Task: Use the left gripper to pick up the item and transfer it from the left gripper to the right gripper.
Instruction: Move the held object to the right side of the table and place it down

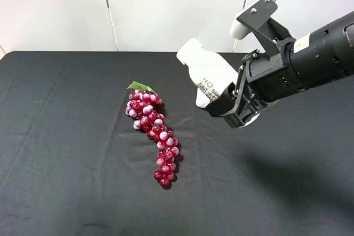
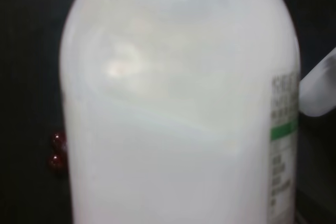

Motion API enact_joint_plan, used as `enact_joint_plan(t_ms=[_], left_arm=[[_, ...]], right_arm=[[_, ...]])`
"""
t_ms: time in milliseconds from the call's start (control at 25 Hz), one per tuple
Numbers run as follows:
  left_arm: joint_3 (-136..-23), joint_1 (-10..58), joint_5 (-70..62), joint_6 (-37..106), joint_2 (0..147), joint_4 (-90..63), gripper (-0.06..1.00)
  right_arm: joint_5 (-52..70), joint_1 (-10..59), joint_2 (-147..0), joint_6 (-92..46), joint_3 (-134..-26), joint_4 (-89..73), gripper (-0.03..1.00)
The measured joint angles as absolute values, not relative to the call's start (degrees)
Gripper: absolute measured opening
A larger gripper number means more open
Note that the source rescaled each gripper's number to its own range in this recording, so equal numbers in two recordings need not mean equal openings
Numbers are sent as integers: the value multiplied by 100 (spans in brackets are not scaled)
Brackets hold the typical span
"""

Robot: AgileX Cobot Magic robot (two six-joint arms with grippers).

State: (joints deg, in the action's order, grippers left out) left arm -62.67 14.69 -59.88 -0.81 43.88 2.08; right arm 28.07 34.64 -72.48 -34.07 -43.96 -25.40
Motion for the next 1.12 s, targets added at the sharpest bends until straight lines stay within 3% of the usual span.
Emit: enact_joint_plan(t_ms=[440, 680, 1120], left_arm=[[-3934, 1469, -6270, -219, 1660, 326, 100], [-3415, 1469, -6304, -213, 492, 84, 100], [-2786, 1469, -6093, 57, -42, -513, 99]], right_arm=[[2807, 3464, -7248, -3067, -4396, -2540, 8], [2807, 3464, -7248, -3025, -4396, -2540, 8], [2807, 3464, -7248, -2767, -4396, -2540, 8]])
